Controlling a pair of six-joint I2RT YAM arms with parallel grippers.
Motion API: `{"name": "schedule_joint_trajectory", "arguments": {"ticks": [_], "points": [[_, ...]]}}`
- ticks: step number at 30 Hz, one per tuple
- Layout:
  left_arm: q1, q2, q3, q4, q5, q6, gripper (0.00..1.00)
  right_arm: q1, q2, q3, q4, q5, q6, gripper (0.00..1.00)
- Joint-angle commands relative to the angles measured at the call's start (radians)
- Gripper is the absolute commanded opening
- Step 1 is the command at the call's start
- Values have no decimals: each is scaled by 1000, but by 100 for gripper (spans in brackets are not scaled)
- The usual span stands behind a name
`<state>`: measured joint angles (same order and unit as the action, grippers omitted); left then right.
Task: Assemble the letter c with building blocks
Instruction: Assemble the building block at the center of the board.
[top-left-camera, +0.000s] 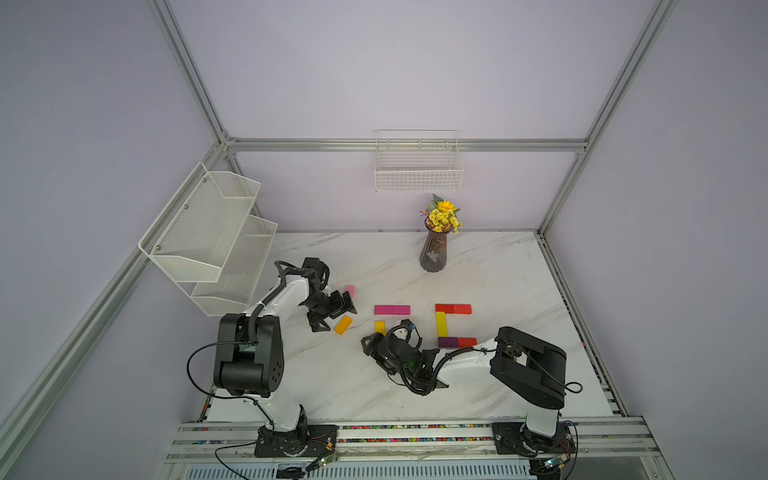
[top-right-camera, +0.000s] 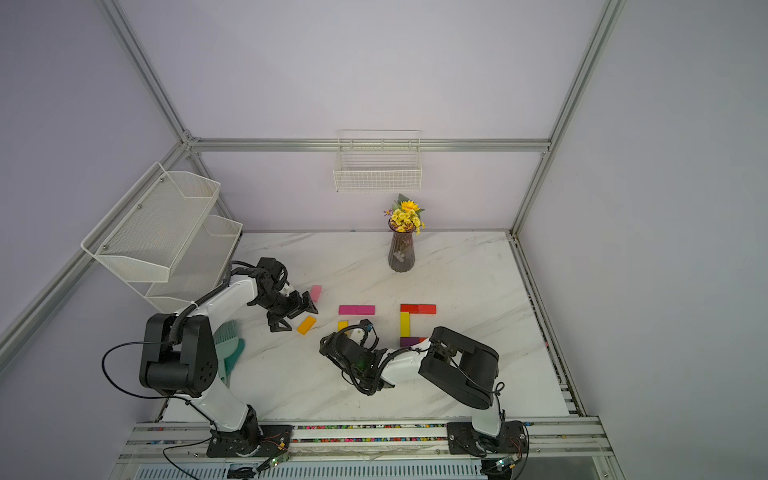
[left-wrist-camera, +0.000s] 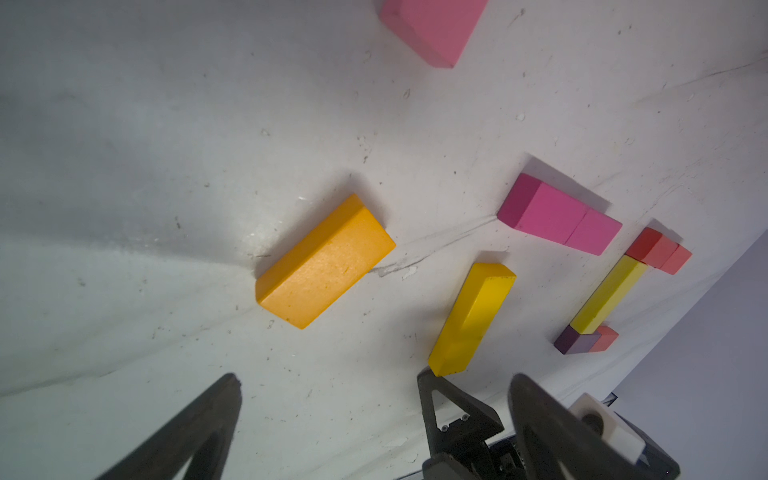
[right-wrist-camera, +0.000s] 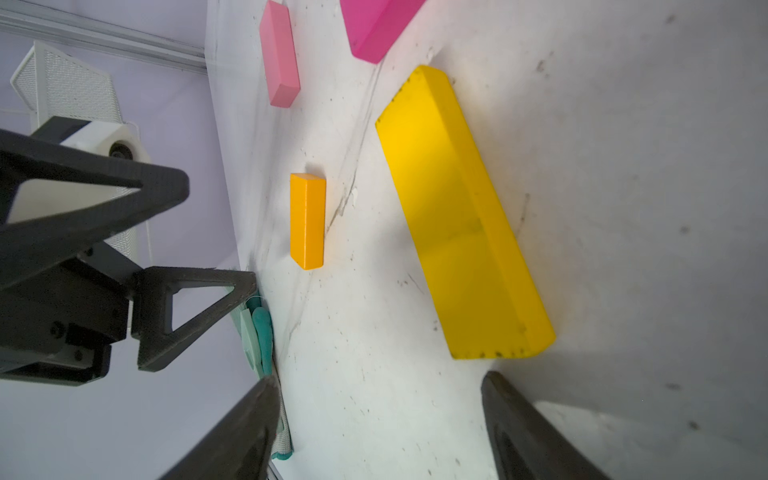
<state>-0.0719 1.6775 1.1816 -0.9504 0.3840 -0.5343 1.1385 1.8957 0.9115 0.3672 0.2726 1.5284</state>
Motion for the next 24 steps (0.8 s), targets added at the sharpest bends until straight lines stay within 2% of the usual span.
{"name": "schedule_joint_trajectory", "arguments": {"ticks": [1,24], "points": [[10,-21,18,10,27,16,100,-16,34,1,-27,0,41,79],[11,48,91,9,49,7,100,-97,82,56,-16,-116,1,79]]}}
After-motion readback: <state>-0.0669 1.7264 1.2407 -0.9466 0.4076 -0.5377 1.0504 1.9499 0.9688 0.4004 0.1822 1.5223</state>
